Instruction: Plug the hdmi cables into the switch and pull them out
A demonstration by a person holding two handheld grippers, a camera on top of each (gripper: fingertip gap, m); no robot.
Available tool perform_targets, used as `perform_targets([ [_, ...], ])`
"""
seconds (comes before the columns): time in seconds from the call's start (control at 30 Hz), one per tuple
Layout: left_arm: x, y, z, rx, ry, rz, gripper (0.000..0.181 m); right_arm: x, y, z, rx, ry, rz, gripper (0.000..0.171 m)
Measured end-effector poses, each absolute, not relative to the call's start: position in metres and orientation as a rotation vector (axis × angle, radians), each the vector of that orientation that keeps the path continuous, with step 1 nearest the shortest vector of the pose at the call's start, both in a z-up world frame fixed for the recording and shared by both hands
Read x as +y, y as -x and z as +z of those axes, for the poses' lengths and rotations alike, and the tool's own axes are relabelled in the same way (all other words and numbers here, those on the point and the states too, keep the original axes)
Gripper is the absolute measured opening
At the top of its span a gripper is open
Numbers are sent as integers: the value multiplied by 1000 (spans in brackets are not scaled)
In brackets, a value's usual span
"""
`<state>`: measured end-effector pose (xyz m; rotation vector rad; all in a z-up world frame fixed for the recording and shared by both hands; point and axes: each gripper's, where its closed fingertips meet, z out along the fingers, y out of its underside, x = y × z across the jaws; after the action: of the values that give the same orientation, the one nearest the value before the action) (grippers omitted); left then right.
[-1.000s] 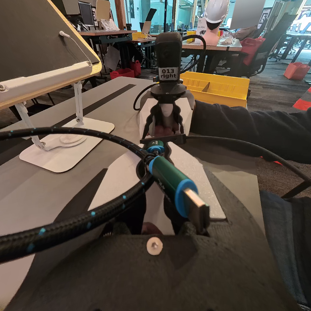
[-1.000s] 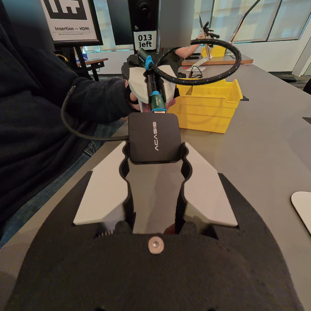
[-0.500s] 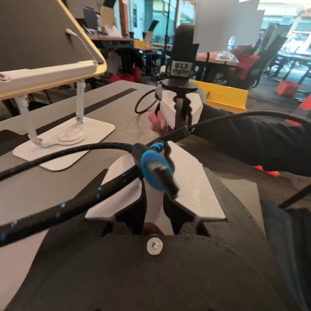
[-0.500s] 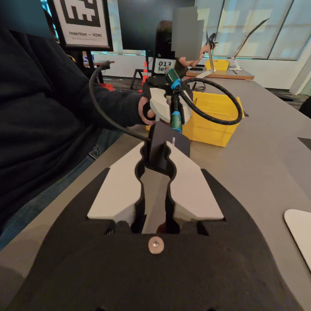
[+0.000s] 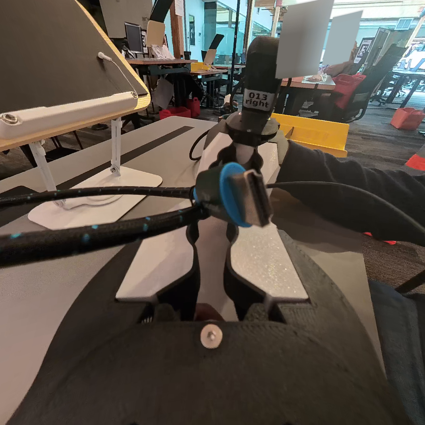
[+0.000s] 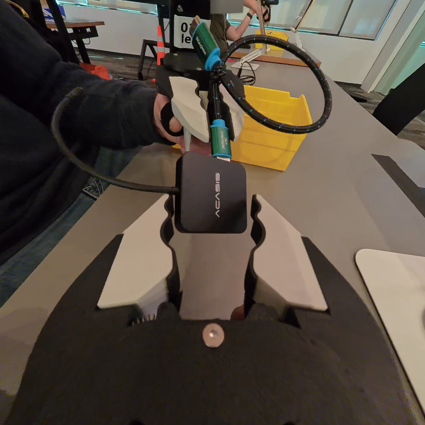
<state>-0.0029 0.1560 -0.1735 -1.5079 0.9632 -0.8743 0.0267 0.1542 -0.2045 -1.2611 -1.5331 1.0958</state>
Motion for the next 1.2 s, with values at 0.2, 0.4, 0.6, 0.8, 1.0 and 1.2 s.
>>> perform_targets([
  [0.2, 149, -2, -171, 995, 1489, -888, 19, 144, -22, -217, -1610, 1306, 1119, 78],
  [0.4, 144, -8, -170, 1041, 1482, -904, 18, 134, -15, -230, -1671, 1333, 1174, 82],
  [0.6, 143, -11, -167, 1064, 1484, -906, 18, 127, -12, -232, -1678, 1325, 1236, 81],
  [0.8, 143, -10, -159, 1052, 1461, -935, 17, 119, -10, -228, -1669, 1307, 1323, 92],
  [1.0, 132, -15, -149, 1099, 1384, -986, 16, 104, -5, -221, -1667, 1258, 1480, 111],
  [1.2, 125, -23, -146, 1139, 1352, -988, 16, 89, 3, -222, -1720, 1220, 1529, 96],
])
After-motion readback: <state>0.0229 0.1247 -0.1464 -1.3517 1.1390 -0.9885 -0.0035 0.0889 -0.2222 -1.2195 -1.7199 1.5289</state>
